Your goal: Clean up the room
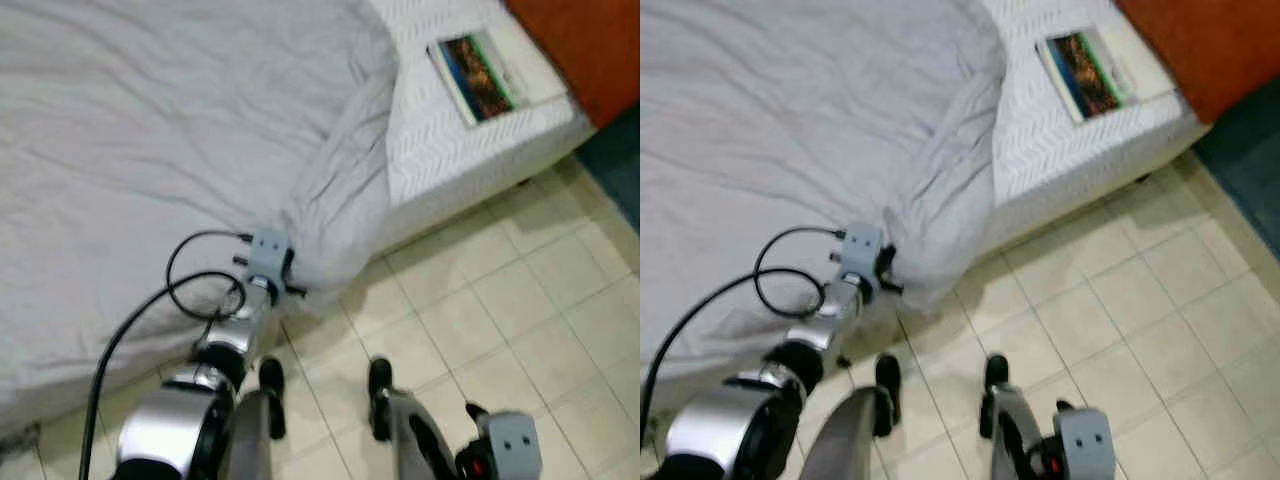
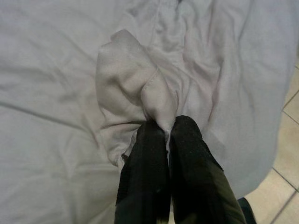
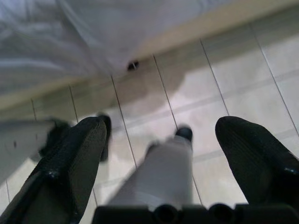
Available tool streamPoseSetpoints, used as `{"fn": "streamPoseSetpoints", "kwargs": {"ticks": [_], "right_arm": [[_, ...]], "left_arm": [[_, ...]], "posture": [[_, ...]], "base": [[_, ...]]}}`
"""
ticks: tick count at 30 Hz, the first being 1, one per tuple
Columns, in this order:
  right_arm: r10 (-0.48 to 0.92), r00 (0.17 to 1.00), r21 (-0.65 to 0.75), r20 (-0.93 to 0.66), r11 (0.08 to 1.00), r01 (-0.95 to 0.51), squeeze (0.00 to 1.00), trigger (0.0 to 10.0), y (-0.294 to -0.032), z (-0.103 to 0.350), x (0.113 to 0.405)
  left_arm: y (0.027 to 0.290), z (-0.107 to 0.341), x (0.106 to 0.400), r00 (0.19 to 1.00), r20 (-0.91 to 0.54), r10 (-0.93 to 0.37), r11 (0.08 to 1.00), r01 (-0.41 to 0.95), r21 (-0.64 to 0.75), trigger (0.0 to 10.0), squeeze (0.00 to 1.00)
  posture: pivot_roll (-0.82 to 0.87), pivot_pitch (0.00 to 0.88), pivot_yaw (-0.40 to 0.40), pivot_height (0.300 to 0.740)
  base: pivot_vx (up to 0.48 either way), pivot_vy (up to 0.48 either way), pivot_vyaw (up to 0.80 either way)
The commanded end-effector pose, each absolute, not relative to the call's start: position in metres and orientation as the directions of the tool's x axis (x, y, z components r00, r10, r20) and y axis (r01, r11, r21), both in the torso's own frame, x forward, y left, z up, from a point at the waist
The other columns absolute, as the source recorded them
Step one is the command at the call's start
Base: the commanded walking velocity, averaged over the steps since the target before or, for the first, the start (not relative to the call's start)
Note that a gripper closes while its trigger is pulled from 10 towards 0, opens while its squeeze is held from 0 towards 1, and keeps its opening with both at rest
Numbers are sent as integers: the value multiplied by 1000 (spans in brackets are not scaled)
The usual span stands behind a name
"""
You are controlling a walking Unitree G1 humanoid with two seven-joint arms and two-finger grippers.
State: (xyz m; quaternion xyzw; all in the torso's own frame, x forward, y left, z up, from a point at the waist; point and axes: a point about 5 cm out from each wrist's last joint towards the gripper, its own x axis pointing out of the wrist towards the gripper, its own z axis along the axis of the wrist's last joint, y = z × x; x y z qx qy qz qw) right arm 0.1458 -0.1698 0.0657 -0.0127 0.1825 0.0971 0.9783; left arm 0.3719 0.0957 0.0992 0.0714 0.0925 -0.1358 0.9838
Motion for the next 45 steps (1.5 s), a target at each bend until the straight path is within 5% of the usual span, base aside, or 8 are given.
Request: {"fn": "streamPoseSetpoints", "kwargs": {"ticks": [1,30,40,45], "right_arm": [[156,906,7,-393,986,-166,0,10000,-176,58,139],[171,911,-11,-376,982,-188,0,10000,-168,48,144],[182,902,-4,-391,980,-199,0,10000,-162,44,140],[194,898,-3,-396,977,-212,0,10000,-159,44,138]], "left_arm": [[92,88,366,938,-235,-255,951,287,112,10000,0],[21,113,366,893,-237,-382,904,415,104,10000,0],[-37,68,313,700,-419,-579,719,680,142,10000,0],[-60,68,299,675,-405,-617,704,703,100,10000,0]], "posture": [[-218,385,70,740],[-282,328,115,740],[-288,340,119,740],[-303,349,115,740]], "base": [[0,-480,0],[0,-474,0],[29,-186,0],[0,0,0]]}}
